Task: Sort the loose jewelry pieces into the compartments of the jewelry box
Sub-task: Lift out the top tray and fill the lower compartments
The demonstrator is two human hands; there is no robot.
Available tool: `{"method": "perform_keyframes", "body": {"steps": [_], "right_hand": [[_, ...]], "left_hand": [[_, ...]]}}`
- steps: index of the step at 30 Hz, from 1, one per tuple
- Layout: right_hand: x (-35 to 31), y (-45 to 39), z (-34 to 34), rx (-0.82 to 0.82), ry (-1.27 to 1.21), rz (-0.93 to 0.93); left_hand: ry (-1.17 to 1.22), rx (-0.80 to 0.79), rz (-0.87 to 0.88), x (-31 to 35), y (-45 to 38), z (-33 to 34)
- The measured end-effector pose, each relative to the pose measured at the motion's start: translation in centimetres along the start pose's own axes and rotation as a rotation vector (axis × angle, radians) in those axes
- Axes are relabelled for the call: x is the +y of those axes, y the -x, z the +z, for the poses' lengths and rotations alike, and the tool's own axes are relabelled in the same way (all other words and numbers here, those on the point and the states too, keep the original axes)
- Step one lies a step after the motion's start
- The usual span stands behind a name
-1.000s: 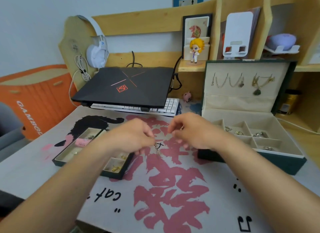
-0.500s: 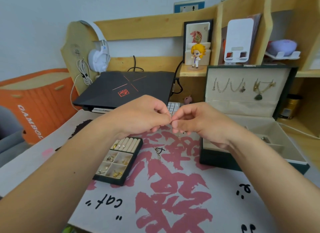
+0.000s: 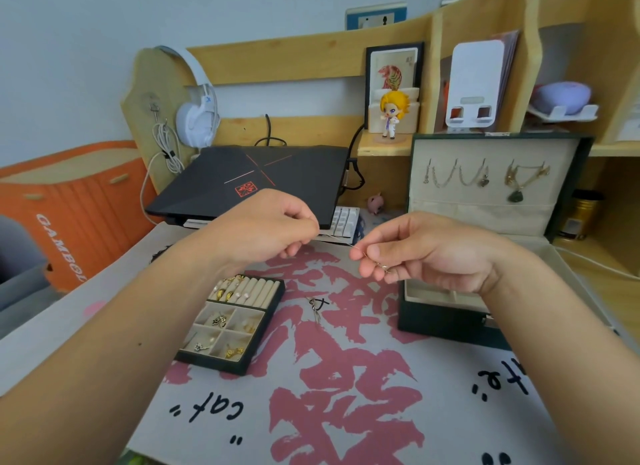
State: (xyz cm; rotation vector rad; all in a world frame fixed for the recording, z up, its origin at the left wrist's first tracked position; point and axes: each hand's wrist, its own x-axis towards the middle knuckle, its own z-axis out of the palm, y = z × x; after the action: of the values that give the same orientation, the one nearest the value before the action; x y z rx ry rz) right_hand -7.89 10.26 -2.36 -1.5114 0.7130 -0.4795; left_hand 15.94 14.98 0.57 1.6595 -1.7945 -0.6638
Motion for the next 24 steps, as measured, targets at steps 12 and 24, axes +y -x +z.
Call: {"method": "perform_keyframes", "body": {"steps": [12,24], "right_hand": [[-0.6,0.3,0.6,0.025,-0.013,-0.055],[-0.9,0.1,1.0,0.270,0.084,-0.162]], "left_hand": [[0.027,-0.005,-0.067,-0.9,0.0,-0.1],[0.101,-0.161,-0.137,-3.4,-0.1,3.1]]}}
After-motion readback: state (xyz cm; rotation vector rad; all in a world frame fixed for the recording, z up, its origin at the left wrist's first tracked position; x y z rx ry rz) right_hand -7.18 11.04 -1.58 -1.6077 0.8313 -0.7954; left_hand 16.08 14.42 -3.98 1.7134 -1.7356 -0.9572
